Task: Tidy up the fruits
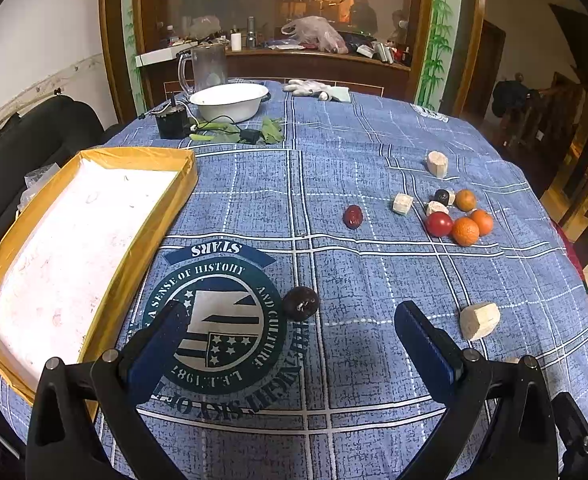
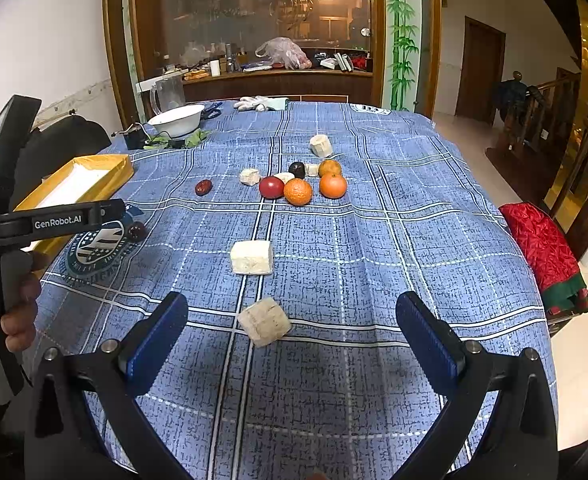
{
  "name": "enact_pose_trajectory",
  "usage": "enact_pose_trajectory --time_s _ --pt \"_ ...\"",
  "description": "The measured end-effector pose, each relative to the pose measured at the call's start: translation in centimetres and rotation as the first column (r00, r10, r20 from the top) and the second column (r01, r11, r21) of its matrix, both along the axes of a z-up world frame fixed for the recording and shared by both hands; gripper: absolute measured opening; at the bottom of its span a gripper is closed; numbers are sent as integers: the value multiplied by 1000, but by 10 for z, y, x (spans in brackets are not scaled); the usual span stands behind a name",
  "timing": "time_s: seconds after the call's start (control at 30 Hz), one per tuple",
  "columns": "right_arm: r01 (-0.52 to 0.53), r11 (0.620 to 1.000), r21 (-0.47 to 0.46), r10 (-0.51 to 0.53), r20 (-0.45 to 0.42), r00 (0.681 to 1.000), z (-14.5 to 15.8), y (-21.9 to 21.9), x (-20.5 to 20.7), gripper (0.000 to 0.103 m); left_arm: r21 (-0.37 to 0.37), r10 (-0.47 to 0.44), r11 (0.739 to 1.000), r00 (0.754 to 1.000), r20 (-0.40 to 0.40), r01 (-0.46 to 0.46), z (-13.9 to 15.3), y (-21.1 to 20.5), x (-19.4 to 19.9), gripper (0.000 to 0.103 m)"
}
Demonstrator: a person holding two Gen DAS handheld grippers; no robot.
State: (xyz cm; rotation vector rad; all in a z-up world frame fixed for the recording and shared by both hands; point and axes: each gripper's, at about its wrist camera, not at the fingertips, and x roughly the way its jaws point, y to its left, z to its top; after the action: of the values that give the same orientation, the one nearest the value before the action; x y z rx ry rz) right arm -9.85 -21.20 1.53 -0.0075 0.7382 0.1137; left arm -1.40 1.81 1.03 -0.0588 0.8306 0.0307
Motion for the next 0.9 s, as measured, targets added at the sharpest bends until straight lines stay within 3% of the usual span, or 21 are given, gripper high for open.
enact_pose_trajectory --time_s 0.9 --pt "-7 1000 -3 7 1 1000 1 3 2 103 -18 7 1000 1000 -18 -7 -3 6 3 102"
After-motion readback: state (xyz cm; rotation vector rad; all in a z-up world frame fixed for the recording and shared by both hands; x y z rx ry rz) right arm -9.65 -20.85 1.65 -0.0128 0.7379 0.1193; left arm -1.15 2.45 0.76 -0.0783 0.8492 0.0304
